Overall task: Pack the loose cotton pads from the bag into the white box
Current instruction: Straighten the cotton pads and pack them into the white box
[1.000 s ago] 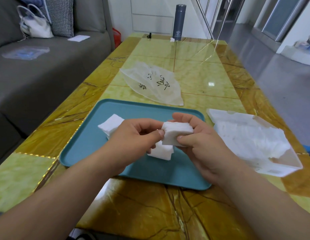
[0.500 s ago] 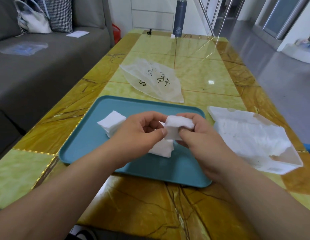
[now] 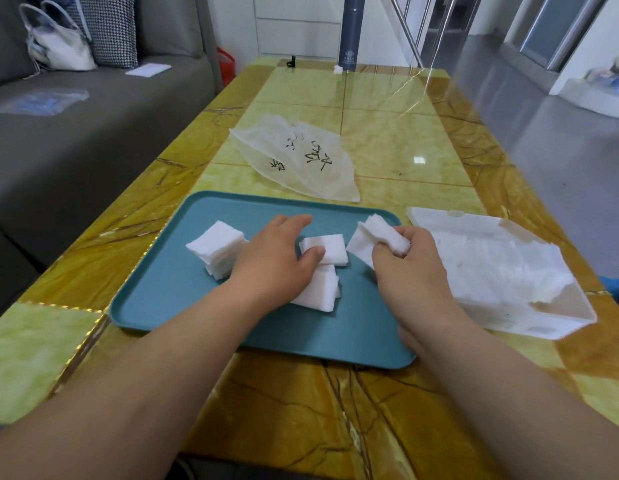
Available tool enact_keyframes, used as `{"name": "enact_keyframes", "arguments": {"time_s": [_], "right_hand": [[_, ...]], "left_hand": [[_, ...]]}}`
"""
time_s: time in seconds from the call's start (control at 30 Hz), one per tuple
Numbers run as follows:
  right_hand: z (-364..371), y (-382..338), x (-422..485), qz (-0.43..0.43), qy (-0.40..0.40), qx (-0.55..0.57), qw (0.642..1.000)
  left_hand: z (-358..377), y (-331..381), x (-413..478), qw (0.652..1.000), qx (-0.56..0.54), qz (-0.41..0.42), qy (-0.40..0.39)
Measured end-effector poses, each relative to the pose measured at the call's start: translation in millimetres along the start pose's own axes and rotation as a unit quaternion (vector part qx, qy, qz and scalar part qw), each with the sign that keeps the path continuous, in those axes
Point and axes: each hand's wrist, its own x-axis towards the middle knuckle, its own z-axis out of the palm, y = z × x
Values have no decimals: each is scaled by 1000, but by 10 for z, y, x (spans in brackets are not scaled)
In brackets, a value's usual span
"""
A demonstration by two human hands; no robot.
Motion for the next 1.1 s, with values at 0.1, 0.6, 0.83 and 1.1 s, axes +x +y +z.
{"name": "enact_keyframes", "arguments": {"time_s": [0.1, 0.6, 0.83, 1.1], "right_hand": [[9, -14, -5, 5, -9, 0, 1000], [-27, -45, 34, 21, -20, 13, 999], [-34, -46, 71, 34, -150, 112, 982], [-30, -40, 45, 4, -225, 143, 964]], "left_hand": [[49, 29, 71, 999, 11, -23, -27], [-267, 119, -136, 945, -322, -61, -16], [-423, 90, -346, 910, -388, 50, -141], [-372, 32, -270, 918, -388, 5, -79]]}}
